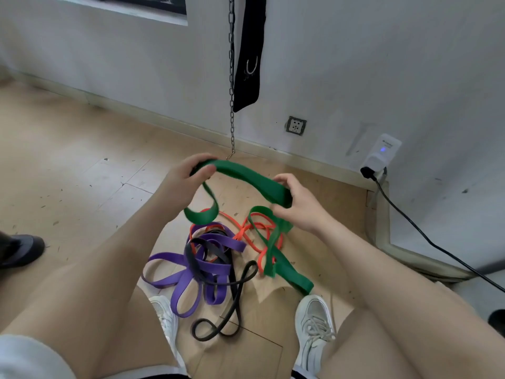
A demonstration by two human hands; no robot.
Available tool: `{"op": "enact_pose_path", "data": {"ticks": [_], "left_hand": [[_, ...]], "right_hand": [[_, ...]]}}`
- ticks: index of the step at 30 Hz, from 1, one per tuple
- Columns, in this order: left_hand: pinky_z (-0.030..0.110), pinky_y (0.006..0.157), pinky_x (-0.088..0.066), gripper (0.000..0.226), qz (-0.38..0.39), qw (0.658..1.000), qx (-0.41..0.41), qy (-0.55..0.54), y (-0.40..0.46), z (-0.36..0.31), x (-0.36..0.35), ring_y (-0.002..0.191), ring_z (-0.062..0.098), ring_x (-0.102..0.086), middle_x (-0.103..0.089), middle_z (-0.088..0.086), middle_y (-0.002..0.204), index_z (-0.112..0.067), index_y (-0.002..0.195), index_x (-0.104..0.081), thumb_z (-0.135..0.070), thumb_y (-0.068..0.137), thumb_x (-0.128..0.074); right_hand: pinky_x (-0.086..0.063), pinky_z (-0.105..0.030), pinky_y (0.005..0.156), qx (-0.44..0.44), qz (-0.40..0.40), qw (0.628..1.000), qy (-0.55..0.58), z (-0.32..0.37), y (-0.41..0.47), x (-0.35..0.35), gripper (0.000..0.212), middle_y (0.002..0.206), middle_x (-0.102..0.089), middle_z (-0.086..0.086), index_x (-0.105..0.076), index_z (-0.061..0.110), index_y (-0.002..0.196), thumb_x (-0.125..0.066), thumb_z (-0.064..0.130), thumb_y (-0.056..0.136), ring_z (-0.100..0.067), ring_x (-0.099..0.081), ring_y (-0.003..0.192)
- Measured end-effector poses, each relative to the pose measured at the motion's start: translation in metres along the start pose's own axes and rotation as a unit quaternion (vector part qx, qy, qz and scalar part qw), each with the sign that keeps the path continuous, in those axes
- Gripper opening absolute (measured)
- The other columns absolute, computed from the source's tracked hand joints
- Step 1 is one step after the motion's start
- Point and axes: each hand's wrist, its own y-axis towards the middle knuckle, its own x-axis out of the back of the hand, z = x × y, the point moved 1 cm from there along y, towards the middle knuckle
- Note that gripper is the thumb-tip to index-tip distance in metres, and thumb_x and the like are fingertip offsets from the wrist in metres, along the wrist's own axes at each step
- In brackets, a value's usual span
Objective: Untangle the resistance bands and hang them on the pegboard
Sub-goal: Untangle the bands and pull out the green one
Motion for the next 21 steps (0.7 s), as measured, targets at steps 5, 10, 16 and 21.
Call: {"op": "enact_pose_path", "data": {"ticks": [5, 10, 16, 21], "left_hand": [[0.025, 0.075, -0.041, 0.040, 0.162, 0.963, 0.039, 0.212, 0.005, 0.014, -0.005, 0.094, 0.017, -0.058, -0.058, -0.003, 0.103, -0.027, 0.133, -0.044, -0.023, 0.094, -0.052], [0.028, 0.090, -0.042, 0.046, 0.280, 0.957, 0.058, 0.043, 0.017, -0.029, -0.010, 0.108, 0.007, -0.054, -0.057, -0.008, 0.116, -0.037, 0.124, -0.042, -0.031, 0.084, -0.064], [0.017, 0.078, -0.045, 0.046, 0.204, 0.955, -0.137, 0.164, 0.043, -0.112, -0.030, 0.092, 0.006, -0.058, -0.062, -0.010, 0.099, -0.025, 0.117, -0.049, -0.029, 0.077, -0.073], [0.023, 0.065, -0.046, 0.020, 0.156, 0.947, -0.190, 0.206, 0.043, -0.145, -0.032, 0.072, 0.014, -0.058, -0.060, -0.004, 0.080, -0.020, 0.098, -0.056, -0.029, 0.083, -0.066]], "right_hand": [[-0.043, -0.025, 0.094, 0.082, -0.055, 0.991, -0.085, 0.030, 0.003, 0.054, 0.040, 0.118, -0.061, 0.004, -0.056, 0.018, 0.125, -0.065, 0.021, 0.086, -0.012, -0.055, 0.107], [-0.042, -0.029, 0.101, 0.133, -0.004, 0.985, -0.107, 0.073, 0.008, 0.076, 0.046, 0.126, -0.059, 0.001, -0.054, 0.017, 0.131, -0.065, 0.025, 0.086, -0.012, -0.055, 0.114], [-0.051, -0.036, 0.087, 0.150, -0.076, 0.984, -0.050, 0.110, 0.015, 0.089, 0.043, 0.101, -0.053, 0.007, -0.046, 0.022, 0.108, -0.075, 0.026, 0.077, -0.016, -0.057, 0.092], [-0.050, -0.020, 0.074, 0.128, -0.076, 0.981, 0.127, 0.107, 0.005, 0.101, 0.030, 0.106, -0.051, 0.007, -0.041, 0.023, 0.114, -0.058, 0.030, 0.091, -0.011, -0.058, 0.089]]}}
